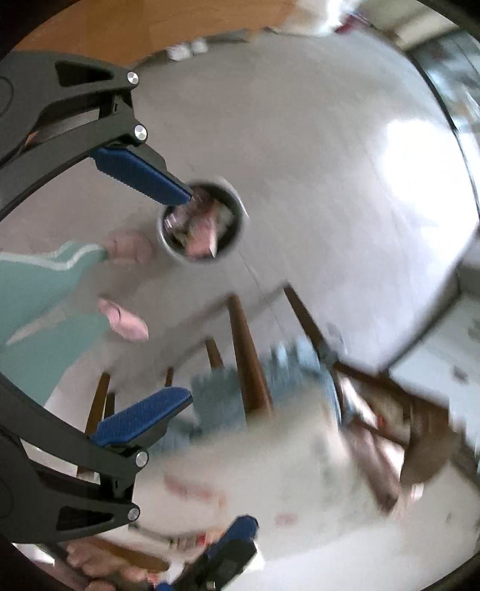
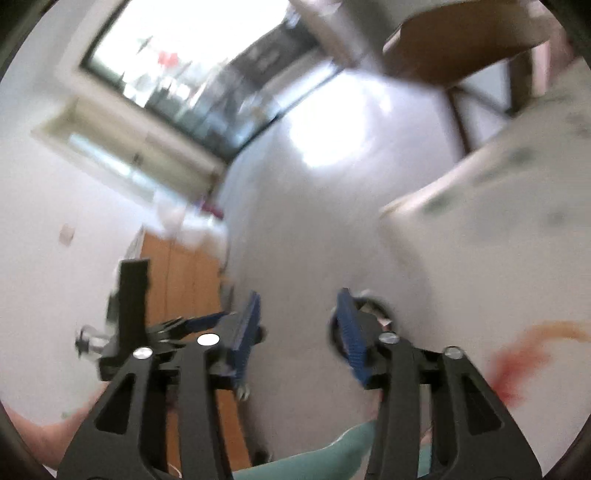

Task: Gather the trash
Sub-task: 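Carry blister pack and red card to the bin and open both grippers, then grasp the orange tape roll with the left gripper while the right grasps the red Taishan box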

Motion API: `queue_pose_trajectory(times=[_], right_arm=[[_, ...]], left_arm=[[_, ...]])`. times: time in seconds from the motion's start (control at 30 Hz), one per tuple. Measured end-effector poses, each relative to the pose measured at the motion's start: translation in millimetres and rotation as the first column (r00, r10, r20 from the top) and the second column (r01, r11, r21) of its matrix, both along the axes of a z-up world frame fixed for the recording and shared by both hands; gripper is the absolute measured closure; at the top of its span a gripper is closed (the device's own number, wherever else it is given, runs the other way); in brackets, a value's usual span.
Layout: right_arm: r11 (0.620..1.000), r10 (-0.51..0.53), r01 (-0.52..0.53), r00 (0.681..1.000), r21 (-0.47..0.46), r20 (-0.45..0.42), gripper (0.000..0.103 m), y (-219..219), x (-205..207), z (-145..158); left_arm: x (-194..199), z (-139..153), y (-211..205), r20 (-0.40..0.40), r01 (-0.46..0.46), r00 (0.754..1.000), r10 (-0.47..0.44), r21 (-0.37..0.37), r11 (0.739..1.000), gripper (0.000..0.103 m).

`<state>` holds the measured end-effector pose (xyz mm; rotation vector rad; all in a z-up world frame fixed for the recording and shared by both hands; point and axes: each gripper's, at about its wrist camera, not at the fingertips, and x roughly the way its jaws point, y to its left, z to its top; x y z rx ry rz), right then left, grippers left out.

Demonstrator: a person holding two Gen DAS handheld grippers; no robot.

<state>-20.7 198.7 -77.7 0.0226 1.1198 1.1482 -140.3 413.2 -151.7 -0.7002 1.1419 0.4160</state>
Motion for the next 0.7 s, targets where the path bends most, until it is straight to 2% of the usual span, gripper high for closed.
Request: queue_pose_trajectory(times=[0.1,0.2,0.33,0.4,0.47,0.7], right_arm=[[0.988,-0.157,0.157,0.986,0.006,0.064,0.046,-74,27,23],[0.952,-0.304,0.307,0.945,-0.009,0.124,0.038,-151,48,27],[0.895,-0.425,0.44,0.89,-0.069,0.166,0.035,-235,70,15],[0.877,-0.452,0.472,0.873,-0.088,0.182,0.03,-264,78,9],[0.866,-0.461,0.488,0.864,-0.11,0.201,0.029,-286,85,2],[0.892,-0.379,0.418,0.899,-0.173,0.219,0.028,-312,118,-27]], left_arm=[[49,33,-43,0.083,0.139,0.987,-0.139,0.013,0.99,0.007],[97,48,-98,0.12,0.302,0.944,-0.307,0.055,0.952,0.007],[152,49,-165,0.144,0.457,0.877,-0.458,0.037,0.888,0.007],[169,43,-197,0.128,0.509,0.851,-0.509,0.034,0.86,0.007],[187,38,-224,0.113,0.548,0.828,-0.549,0.046,0.835,0.007],[239,23,-285,0.054,0.632,0.77,-0.636,0.07,0.772,0.007]])
